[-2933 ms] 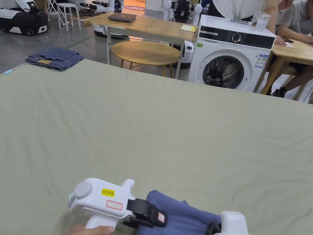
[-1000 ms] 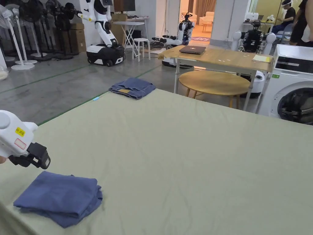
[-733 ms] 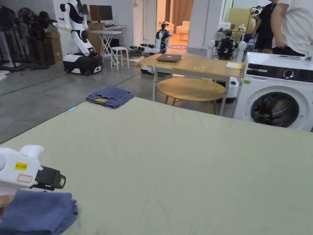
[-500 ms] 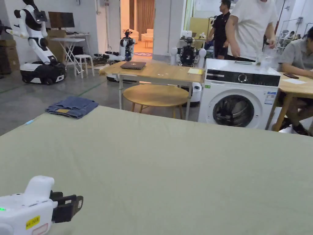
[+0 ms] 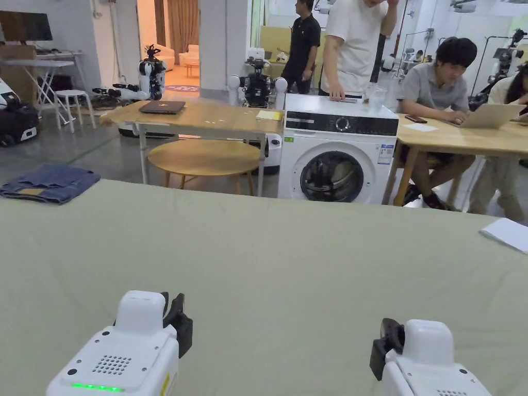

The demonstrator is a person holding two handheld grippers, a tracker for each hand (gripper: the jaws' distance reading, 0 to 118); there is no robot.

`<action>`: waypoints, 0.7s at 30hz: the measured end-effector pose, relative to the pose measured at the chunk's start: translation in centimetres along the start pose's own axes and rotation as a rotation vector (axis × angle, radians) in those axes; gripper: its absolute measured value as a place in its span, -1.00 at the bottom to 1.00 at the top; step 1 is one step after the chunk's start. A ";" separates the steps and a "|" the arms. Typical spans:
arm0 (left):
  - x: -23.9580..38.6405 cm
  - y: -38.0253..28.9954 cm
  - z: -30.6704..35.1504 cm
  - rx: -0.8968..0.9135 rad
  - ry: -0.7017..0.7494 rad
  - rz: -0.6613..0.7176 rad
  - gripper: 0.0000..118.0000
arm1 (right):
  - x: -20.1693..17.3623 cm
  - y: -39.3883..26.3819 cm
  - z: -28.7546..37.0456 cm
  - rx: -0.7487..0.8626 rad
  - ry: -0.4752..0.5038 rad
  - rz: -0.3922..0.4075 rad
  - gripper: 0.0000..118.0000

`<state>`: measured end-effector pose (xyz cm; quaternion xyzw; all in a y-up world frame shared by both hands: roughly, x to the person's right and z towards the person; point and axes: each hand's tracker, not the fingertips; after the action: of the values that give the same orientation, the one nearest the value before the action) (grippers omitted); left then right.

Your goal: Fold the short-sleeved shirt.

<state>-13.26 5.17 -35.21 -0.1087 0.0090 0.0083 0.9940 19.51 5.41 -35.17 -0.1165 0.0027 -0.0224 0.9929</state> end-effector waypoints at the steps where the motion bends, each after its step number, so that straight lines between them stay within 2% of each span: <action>1: 0.6 0.0 0.0 0.009 0.010 -0.014 -0.86 | 0.0 0.1 0.1 0.017 -0.008 -0.005 -1.00; 2: 1.0 0.0 0.0 0.016 0.019 -0.028 -0.94 | 0.0 0.2 0.2 0.031 -0.017 -0.006 -1.00; 5: 1.9 0.0 0.1 0.036 0.015 -0.044 -0.99 | 0.0 0.4 0.5 0.072 -0.040 -0.012 -1.00; 7: 2.3 0.1 0.2 0.053 0.035 -0.042 -0.99 | 0.1 0.4 0.6 0.081 -0.033 -0.024 -1.00; 12: 1.7 0.3 0.0 0.052 0.011 0.002 -0.99 | -0.3 0.2 0.5 0.075 -0.042 0.017 -1.00; 21: 1.4 0.1 0.4 0.074 0.034 0.005 -1.00 | -1.4 -0.1 0.5 0.060 -0.021 0.038 -1.00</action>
<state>-11.85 5.39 -34.87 -0.0717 0.0263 0.0087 0.9970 18.11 5.50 -34.63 -0.0868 -0.0060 -0.0021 0.9962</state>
